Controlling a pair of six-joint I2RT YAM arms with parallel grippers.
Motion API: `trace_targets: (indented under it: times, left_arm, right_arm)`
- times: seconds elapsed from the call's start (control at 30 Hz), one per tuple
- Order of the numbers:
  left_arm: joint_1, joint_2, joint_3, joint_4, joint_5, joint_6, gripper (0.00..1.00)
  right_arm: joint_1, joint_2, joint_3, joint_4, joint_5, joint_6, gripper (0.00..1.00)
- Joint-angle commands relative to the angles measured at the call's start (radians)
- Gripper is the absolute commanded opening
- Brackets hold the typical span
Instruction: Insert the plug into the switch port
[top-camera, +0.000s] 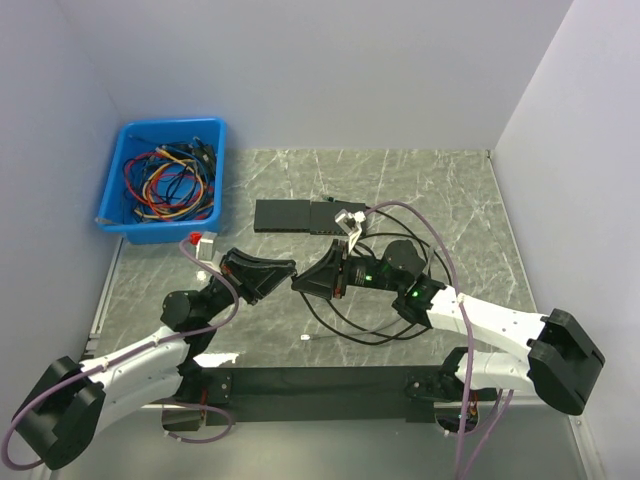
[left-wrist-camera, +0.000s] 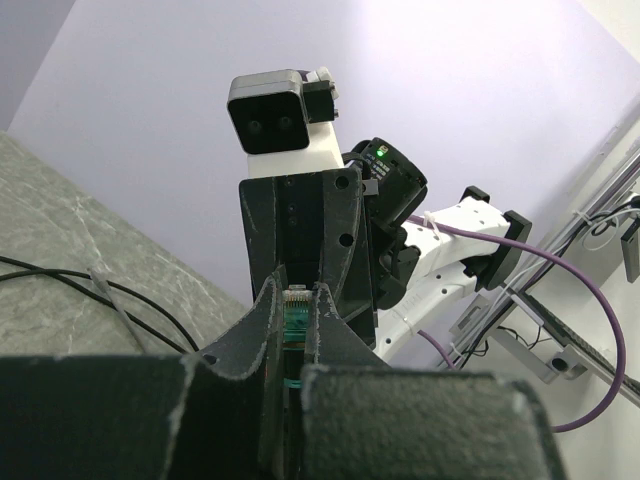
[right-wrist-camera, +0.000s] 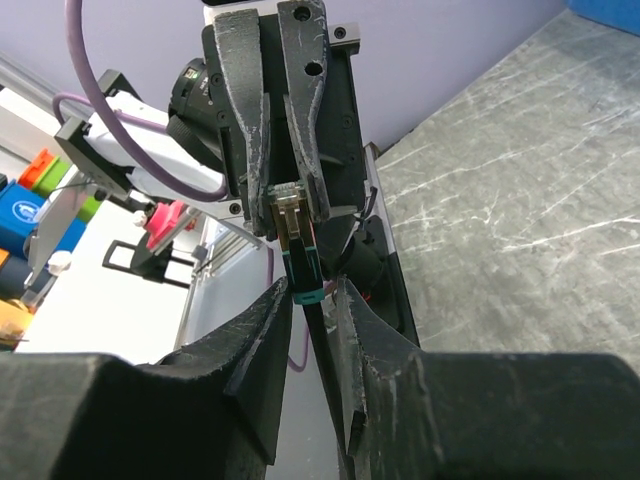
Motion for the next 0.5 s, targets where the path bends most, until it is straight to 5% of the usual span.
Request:
trace_targets:
  times: [0.0,0.47]
  left_arm:
    - [-0.003,-0.02,0.0,0.078,-0.013,0.017,0.01]
    - [-0.003,0.003,-0.007,0.083,-0.017,0.014,0.01]
  right_arm:
    - [0.006,-0.027,0.046,0.006,0.014,-0.015,0.31]
    - [0.006,-0.031,0.051,0.023,0.013,-0.009,0.3]
